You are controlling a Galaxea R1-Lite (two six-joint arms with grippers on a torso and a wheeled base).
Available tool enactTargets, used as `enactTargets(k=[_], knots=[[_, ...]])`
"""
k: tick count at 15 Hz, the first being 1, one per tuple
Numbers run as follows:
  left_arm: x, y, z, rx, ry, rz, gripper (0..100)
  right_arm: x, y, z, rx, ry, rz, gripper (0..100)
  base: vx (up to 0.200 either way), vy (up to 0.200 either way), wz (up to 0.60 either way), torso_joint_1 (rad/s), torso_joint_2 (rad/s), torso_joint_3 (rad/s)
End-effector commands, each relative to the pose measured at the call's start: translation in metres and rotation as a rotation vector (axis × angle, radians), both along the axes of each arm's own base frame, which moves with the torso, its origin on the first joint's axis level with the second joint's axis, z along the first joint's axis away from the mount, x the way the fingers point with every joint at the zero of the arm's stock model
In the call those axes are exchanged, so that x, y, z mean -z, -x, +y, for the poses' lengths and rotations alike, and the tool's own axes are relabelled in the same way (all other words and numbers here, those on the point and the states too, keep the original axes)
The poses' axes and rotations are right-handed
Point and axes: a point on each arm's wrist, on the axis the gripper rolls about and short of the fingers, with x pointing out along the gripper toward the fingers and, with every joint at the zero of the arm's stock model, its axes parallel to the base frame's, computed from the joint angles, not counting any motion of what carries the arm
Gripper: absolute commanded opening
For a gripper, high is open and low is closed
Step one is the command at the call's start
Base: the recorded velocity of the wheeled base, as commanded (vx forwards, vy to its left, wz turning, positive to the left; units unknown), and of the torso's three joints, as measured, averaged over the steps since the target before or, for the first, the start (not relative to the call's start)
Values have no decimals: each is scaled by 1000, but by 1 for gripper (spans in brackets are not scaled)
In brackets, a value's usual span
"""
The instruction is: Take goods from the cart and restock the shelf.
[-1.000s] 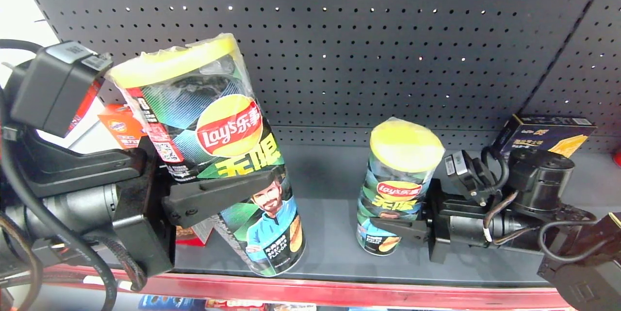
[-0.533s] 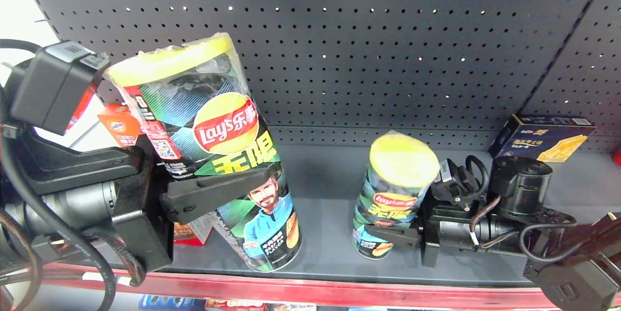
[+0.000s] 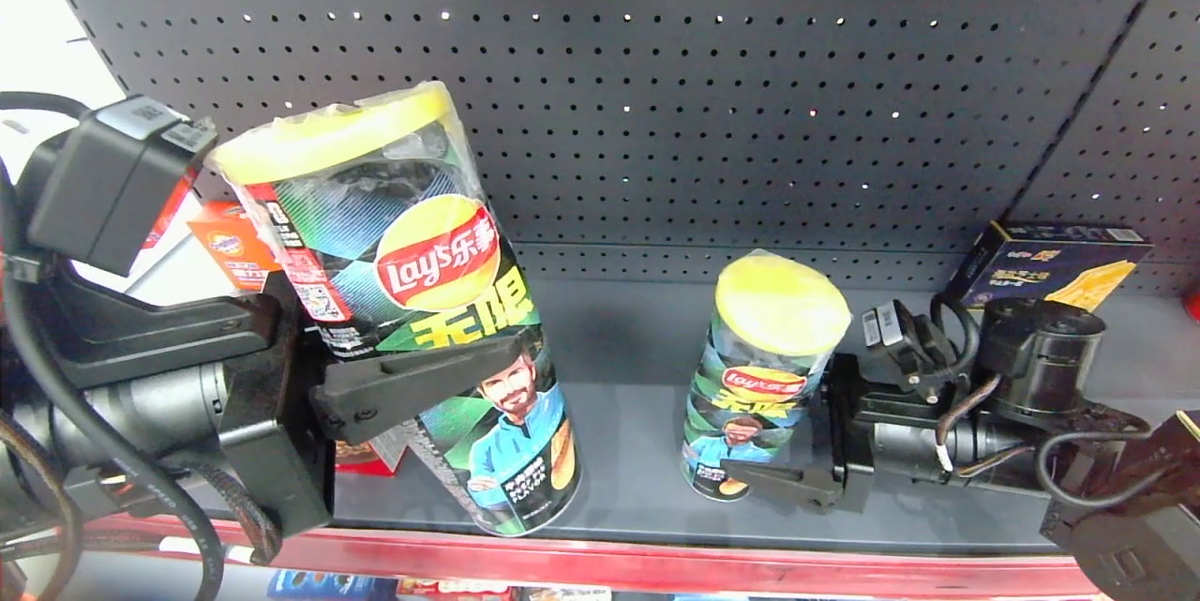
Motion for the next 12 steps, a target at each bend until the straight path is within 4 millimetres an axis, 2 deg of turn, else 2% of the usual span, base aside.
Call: enactTargets(k=[1, 3, 4, 6, 10, 11, 12], knots=[[0, 0, 0, 0, 1, 0, 0, -14, 10, -15, 32, -19, -39, 100, 0, 0, 0, 0, 0, 0], [0, 1, 0, 0, 0, 1, 0, -17, 15, -23, 52, -23, -49, 100, 0, 0, 0, 0, 0, 0], [2, 1, 0, 0, -4, 5, 0, -23, 25, -36, 80, -30, -65, 100, 0, 0, 0, 0, 0, 0], [3, 1, 0, 0, -4, 7, 0, -33, 37, -49, 112, -42, -95, 100, 0, 0, 0, 0, 0, 0], [2, 2, 1, 0, -2, 3, 0, -68, 79, -72, 174, -142, -161, 100, 0, 0, 0, 0, 0, 0], [2, 2, 1, 0, -1, 4, 0, -69, 80, -73, 177, -144, -164, 100, 0, 0, 0, 0, 0, 0], [1, 2, 1, -2, 0, 1, 0, -79, 94, -86, 232, -162, -204, 100, 0, 0, 0, 0, 0, 0]])
